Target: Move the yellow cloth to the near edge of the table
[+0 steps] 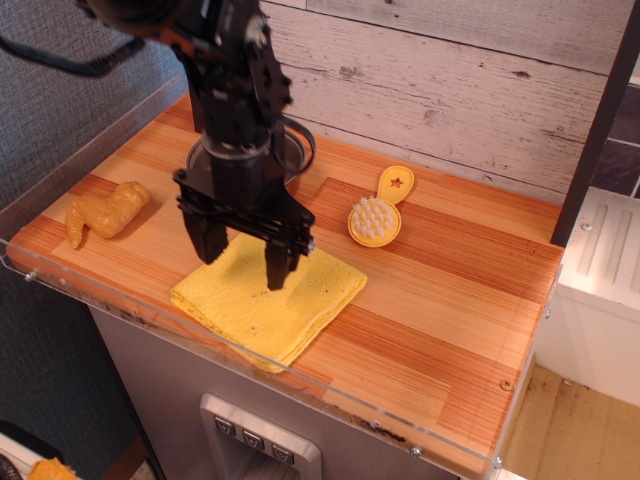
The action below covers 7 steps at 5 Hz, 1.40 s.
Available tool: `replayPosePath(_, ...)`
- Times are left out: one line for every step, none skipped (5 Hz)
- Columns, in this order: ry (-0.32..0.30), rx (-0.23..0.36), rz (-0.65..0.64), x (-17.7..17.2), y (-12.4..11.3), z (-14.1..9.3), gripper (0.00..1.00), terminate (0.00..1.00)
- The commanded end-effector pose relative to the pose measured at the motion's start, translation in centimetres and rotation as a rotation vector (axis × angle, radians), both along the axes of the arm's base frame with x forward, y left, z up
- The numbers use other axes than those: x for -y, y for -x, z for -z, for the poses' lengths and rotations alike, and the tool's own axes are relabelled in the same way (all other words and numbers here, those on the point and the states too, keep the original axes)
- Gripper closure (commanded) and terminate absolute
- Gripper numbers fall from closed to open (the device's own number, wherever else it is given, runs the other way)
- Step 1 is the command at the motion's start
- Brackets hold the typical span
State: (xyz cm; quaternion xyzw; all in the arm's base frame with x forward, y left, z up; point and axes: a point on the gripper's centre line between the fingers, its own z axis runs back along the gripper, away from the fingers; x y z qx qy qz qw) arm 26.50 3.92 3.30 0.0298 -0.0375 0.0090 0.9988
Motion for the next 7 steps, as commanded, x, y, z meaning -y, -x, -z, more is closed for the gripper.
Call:
replayPosePath(-0.035,0.032,0.046,0.8,-0.4,1.6,0.00,0.00)
replayPosePath(-0.027,-0.017,0.050,0.9,0.3,3.2,0.00,0.00)
replayPosePath(-0.019,-0.032,0.048,1.0,0.8,3.5,0.00,0.00)
replayPosePath(0.005,-0.039,0.055,1.9,1.3,3.3,0.00,0.00)
replayPosePath(0.022,-0.053,0.067,3.6,1.9,3.5,0.00,0.00)
replayPosePath(0.038,-0.065,0.046,5.8,1.9,3.6,0.00,0.00)
replayPosePath(0.051,-0.065,0.065,8.6,1.2,3.4,0.00,0.00)
